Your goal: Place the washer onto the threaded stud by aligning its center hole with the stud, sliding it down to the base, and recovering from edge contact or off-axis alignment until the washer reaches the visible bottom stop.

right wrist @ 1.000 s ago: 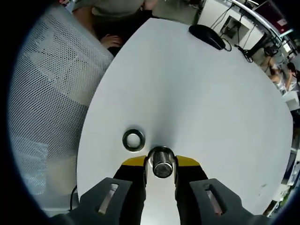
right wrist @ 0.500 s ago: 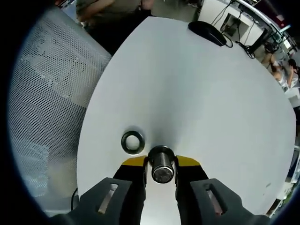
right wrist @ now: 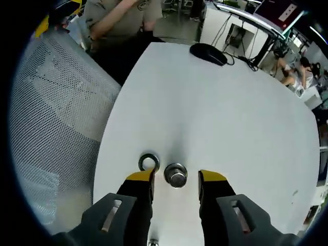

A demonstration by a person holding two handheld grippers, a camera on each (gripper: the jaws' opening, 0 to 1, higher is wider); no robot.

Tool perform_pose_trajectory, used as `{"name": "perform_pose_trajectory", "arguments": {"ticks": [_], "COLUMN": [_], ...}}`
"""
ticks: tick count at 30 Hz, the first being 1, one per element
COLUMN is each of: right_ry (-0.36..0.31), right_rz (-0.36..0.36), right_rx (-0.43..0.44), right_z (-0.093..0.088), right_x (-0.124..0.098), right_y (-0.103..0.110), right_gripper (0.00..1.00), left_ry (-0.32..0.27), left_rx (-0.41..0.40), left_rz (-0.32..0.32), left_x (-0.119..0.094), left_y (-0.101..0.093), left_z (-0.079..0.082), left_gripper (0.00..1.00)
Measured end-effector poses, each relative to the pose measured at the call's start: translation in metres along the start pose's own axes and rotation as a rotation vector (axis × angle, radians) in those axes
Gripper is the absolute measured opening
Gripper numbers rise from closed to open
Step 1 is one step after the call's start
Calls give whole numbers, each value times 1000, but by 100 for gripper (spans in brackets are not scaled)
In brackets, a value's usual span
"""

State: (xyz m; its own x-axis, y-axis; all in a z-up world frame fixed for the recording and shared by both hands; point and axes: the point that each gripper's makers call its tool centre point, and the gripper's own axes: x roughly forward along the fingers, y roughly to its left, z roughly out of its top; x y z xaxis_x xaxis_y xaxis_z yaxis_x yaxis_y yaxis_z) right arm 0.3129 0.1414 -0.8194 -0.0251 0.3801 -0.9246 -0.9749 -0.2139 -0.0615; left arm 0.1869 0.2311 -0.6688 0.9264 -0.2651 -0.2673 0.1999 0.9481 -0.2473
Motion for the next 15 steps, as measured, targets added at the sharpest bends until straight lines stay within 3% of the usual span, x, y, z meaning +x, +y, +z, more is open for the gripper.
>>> {"name": "perform_pose_trajectory", "arguments": {"ticks": [9, 12, 15], "right_ry": [-58, -101, -114], "right_rz": [-8, -18, -7], "right_rx": [-5, -61, -57], "right_z": [3, 11, 15], "right_x": [-16, -21, -22], "right_y": [9, 12, 17], "right_gripper": [34, 33, 33], "left_ry": [4, 7, 9], "left_rx": [5, 8, 9], "left_rz": [-3, -4, -5], "left_x": [0, 0, 0], "left_y": [-1, -1, -1], "left_z": [0, -1, -1], "left_gripper": [18, 18, 18]}}
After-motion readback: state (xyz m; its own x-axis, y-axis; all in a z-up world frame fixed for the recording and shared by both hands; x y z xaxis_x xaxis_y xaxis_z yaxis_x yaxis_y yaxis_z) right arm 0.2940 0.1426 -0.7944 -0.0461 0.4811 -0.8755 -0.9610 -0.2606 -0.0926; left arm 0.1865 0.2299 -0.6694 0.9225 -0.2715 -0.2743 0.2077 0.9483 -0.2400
